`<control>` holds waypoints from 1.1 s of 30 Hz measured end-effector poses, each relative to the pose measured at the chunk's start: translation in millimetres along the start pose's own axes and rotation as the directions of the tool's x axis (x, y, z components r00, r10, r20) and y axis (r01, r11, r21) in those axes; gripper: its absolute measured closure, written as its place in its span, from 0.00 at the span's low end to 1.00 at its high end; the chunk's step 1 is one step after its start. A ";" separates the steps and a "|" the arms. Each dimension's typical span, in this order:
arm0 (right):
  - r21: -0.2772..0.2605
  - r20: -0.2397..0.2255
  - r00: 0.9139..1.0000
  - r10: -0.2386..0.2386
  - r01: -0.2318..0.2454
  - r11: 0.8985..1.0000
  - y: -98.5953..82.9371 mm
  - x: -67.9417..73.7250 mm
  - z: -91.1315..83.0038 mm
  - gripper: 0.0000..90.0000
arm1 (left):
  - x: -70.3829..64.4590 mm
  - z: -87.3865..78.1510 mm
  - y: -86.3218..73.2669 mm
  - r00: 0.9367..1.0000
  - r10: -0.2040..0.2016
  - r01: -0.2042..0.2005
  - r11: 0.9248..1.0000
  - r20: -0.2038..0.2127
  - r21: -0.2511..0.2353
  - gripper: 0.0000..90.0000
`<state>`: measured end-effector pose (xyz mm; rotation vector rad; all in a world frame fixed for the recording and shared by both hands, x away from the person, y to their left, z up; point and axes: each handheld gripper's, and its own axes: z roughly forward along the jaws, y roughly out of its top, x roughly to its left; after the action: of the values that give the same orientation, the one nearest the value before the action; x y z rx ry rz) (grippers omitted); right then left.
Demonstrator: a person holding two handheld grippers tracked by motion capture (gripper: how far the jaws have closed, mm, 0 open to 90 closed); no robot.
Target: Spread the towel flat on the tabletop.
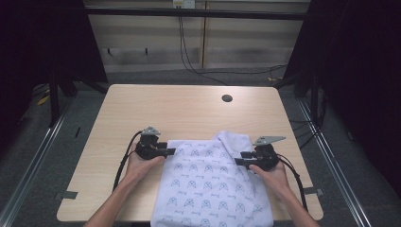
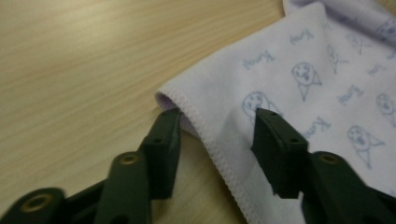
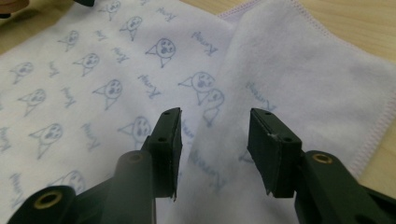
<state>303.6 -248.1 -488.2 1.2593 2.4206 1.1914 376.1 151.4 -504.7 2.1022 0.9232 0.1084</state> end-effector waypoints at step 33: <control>-0.047 0.005 1.000 0.006 -0.005 0.999 -18.6 1.4 -33.5 0.79 | -92.3 -42.8 -25.3 0.880 0.165 -0.141 0.986 0.445 -0.086 0.72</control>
<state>275.5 -272.5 -478.8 1.2548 2.3726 1.2379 278.4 129.6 -473.5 2.0254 0.4679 -0.2652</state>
